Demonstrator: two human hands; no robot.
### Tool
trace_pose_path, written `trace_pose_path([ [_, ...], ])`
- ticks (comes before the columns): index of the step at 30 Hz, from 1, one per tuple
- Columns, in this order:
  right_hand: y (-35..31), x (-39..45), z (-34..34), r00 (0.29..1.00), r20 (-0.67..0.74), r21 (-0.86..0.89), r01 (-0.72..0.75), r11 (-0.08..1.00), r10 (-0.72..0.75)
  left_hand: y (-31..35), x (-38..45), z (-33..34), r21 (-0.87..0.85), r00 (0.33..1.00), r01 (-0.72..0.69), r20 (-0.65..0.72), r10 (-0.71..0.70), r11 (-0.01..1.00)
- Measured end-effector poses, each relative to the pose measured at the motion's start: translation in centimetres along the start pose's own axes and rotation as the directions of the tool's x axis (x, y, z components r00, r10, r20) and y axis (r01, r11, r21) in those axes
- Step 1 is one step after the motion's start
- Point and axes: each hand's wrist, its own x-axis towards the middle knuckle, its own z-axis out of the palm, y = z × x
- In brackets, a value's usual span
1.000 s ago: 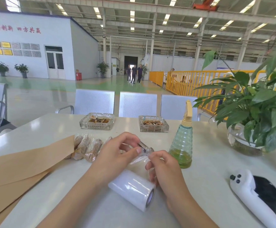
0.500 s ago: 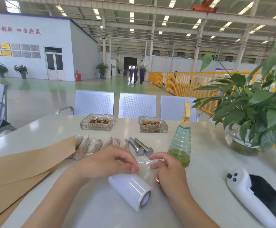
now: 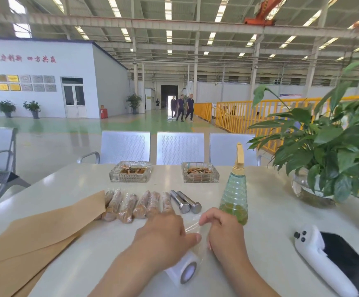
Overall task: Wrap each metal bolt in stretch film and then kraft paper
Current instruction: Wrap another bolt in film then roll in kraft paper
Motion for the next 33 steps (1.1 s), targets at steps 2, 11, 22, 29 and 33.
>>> trace_pose_path([
  [2, 0.3, 0.1, -0.2, 1.000, -0.013, -0.030, -0.019, 0.999, 0.018, -0.8, -0.1, -0.5, -0.094, 0.998, -0.009, 0.061, 0.014, 0.996],
  [11, 0.2, -0.6, -0.2, 1.000, -0.014, -0.103, 0.026, 0.994, -0.027, -2.9, -1.9, -2.8, -0.134, 0.995, 0.070, 0.083, -0.060, 0.988],
  [22, -0.9, -3.7, -1.8, 0.993, -0.018, 0.055, -0.118, 0.992, 0.119, -3.4, -2.5, -0.9, -0.196, 0.995, 0.090, 0.046, -0.083, 0.976],
  [29, -1.3, -5.8, -2.5, 0.995, -0.047, 0.025, -0.090, 0.996, 0.091, -5.2, -4.2, -3.6, -0.319, 0.999, 0.035, 0.051, -0.020, 0.947],
  [33, -1.2, -6.1, -2.9, 0.995, -0.025, -0.058, -0.099, 0.993, 0.098, -5.1, -4.6, -3.5, -0.093, 0.990, 0.121, -0.064, -0.128, 0.988],
])
